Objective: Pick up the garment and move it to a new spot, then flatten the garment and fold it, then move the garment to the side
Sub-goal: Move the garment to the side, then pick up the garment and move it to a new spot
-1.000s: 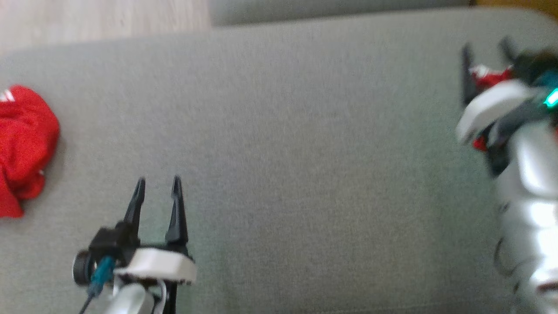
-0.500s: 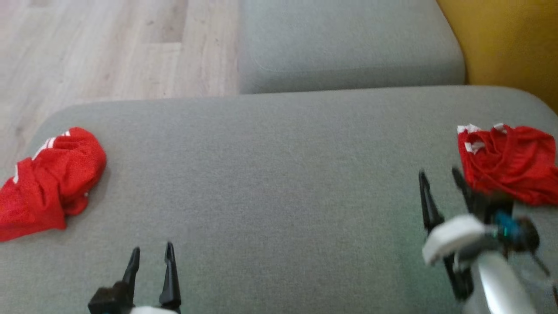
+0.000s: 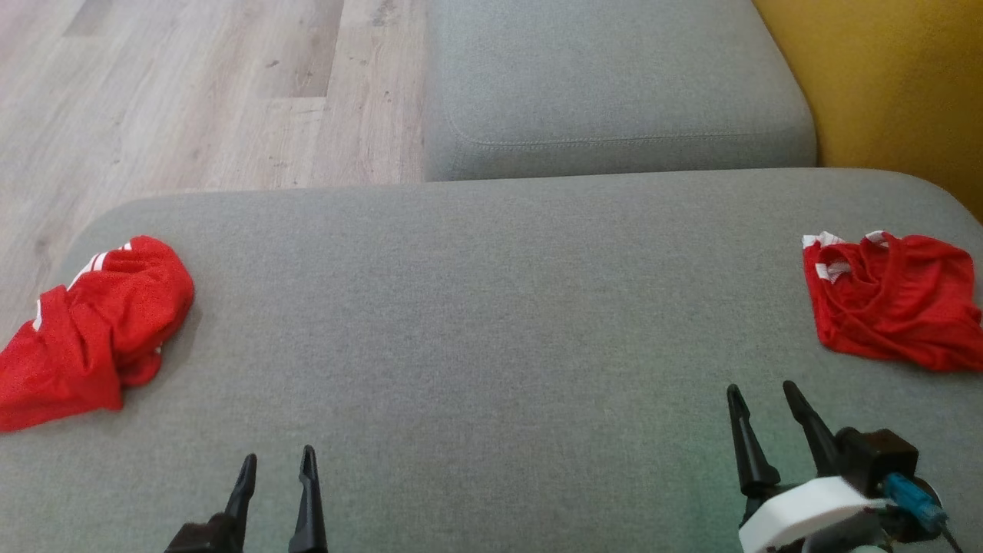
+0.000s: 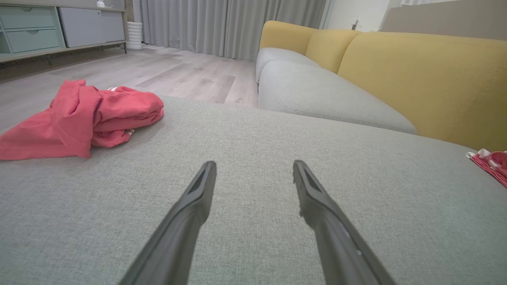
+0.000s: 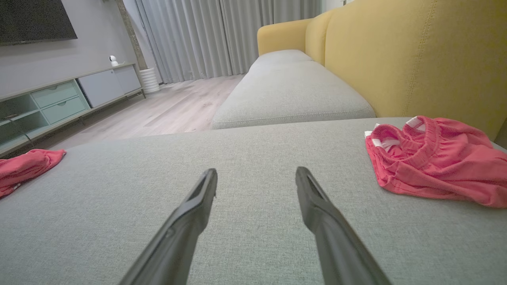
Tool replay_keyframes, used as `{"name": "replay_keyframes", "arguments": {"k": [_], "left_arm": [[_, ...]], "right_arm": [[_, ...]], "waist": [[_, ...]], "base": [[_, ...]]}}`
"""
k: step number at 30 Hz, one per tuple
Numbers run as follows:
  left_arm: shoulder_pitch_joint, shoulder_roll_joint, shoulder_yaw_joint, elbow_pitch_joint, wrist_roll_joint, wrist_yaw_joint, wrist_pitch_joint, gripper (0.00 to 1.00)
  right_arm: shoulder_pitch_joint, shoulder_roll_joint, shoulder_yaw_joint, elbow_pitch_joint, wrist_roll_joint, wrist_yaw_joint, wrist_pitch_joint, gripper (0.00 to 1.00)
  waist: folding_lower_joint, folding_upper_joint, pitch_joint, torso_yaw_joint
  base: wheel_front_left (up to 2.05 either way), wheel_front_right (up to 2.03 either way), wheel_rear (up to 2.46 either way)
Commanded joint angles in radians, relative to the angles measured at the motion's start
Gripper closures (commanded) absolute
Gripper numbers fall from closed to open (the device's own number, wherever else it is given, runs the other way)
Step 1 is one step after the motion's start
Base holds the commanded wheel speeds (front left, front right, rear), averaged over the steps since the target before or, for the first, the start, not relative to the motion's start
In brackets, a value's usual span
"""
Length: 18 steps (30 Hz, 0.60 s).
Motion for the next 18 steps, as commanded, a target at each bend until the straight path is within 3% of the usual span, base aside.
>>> {"name": "replay_keyframes", "arguments": {"k": [1,18], "left_arm": [[-0.045,0.004,0.029,-0.023,0.007,0.005,-0.008,0.0],[-0.067,0.005,0.024,-0.017,0.003,0.008,-0.005,0.0]], "right_arm": [[-0.034,-0.005,0.031,-0.05,0.007,-0.001,0.004,0.0],[-0.005,-0.005,0.033,-0.082,0.007,-0.001,0.018,0.0]], "waist": [[0.0,-0.0001,0.001,0.001],[0.0,-0.0001,0.004,0.044]], "base": [[0.0,0.0,0.0],[0.0,0.0,0.0]]}}
